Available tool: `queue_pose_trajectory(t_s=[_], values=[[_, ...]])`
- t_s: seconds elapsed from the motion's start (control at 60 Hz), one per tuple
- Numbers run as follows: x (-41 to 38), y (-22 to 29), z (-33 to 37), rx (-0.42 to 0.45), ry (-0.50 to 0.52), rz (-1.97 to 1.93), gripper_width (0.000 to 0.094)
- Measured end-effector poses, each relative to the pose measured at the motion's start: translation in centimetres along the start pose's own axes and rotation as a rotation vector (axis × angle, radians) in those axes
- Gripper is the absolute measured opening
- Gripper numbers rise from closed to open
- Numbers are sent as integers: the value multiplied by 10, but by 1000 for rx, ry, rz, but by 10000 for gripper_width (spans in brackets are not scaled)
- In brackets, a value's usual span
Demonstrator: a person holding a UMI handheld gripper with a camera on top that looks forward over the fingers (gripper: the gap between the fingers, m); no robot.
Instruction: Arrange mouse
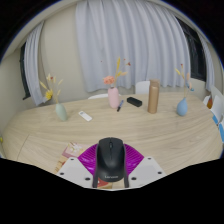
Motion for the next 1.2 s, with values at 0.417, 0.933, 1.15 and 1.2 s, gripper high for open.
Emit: queue_pose_trajectory(t_s=[0.417, 0.933, 1.15, 1.2], values=[[-105, -72, -131, -144, -35, 116, 368], [-86, -80, -3, -151, -38, 136, 857], [-63, -131, 89, -191, -50, 113, 855], [-58, -143, 104, -192, -56, 108, 857]])
Point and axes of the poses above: the point between the fingertips, and its own axes, seen from behind it with the camera up: x to the right, y up, z backward, against the way the camera looks, the point moved 7 cm from there along z, backward, against the way the camera looks, and after that the axes turned 13 degrees about -x, right-handed, at the moved point
